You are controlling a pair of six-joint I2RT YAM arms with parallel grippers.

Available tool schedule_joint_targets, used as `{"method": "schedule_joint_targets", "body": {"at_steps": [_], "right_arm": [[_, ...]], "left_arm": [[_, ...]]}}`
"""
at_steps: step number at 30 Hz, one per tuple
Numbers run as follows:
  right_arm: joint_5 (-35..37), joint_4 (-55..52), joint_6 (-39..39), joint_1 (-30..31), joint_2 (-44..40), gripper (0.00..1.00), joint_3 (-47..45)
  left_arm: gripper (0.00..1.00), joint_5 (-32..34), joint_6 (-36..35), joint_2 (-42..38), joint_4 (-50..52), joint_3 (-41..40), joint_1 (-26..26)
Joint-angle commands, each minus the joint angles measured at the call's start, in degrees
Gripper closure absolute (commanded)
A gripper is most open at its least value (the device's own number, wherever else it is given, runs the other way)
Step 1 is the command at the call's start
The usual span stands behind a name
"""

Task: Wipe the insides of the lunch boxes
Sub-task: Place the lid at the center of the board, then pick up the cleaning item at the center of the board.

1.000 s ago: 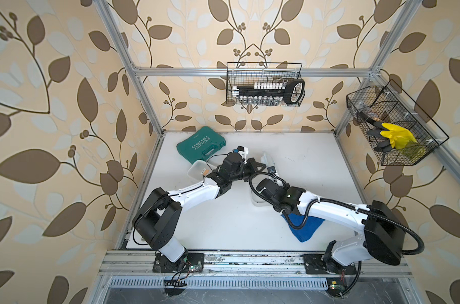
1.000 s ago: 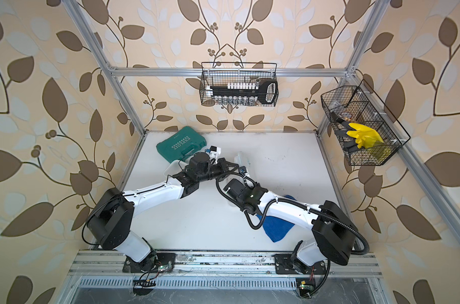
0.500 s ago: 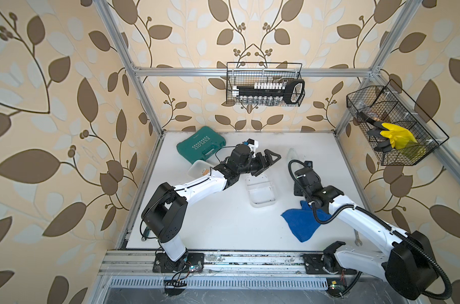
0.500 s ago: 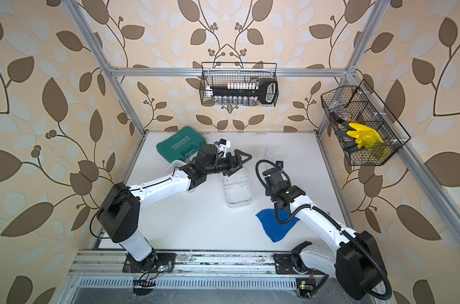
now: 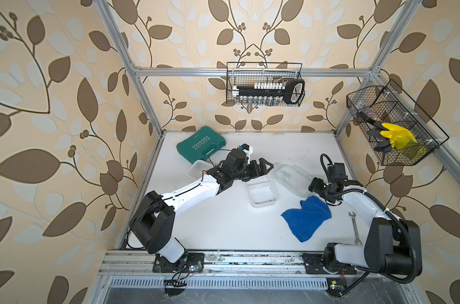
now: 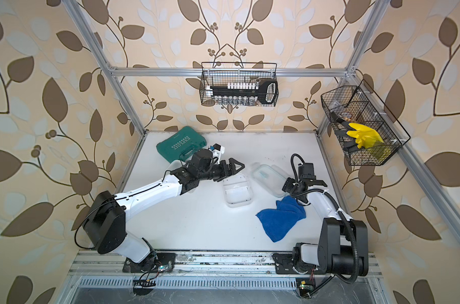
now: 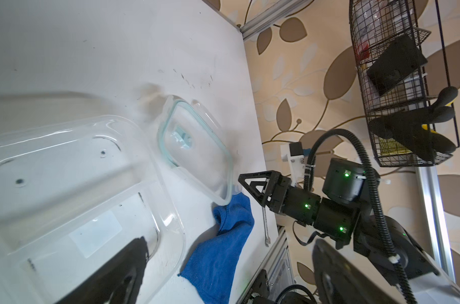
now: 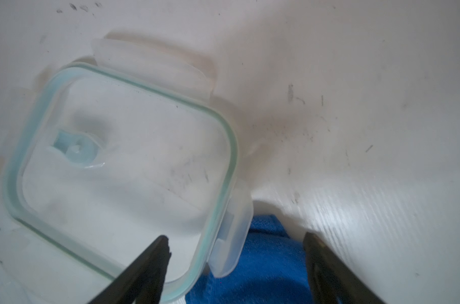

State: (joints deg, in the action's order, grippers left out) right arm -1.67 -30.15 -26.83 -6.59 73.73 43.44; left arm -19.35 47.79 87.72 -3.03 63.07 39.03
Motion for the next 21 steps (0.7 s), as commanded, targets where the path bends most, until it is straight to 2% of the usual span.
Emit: {"method": "schedule_joint_targets", "body": {"at_steps": [1,3,5,7,11,15,18,21], "right_arm": [[-1.9,-8.1,-1.0,0.5,-6.4,0.13,2.7],[0.6,-11.9,-1.7,4.1,-10.9,0.13,2.3],[5.5,-15.5,-3.7,10.5,-14.8,0.14,1.4],[8.1,-17.8,-6.3,14.9,-15.7,0.14,-0.1],[7.6,-19.4,-10.1,17.2,-11.6,0.17,-3.1],[11.4,-22.2,-13.3,20.2,-12.5,0.21,-3.6],[11.2,-21.7,-13.5,20.2,-11.2,0.22,-4.8],[11.4,-21.4,-13.3,20.4,-6.2,0.22,-3.3]], "left_arm": [[0.01,5.4,-7.1,-4.0,5.5,-0.3,0.0],[0.01,8.9,-10.3,-4.7,10.1,0.0,0.0],[0.01,13.7,-13.3,-4.7,15.5,0.8,0.0],[0.01,15.5,-14.8,-4.5,19.0,1.1,-0.7],[0.01,14.8,-15.3,-4.3,20.3,-0.3,-2.2],[0.01,14.5,-16.4,-3.5,21.3,0.4,-2.3],[0.01,12.9,-16.1,-2.1,20.6,0.9,-2.7],[0.01,11.1,-15.5,-1.4,19.5,0.7,-3.0]]}}
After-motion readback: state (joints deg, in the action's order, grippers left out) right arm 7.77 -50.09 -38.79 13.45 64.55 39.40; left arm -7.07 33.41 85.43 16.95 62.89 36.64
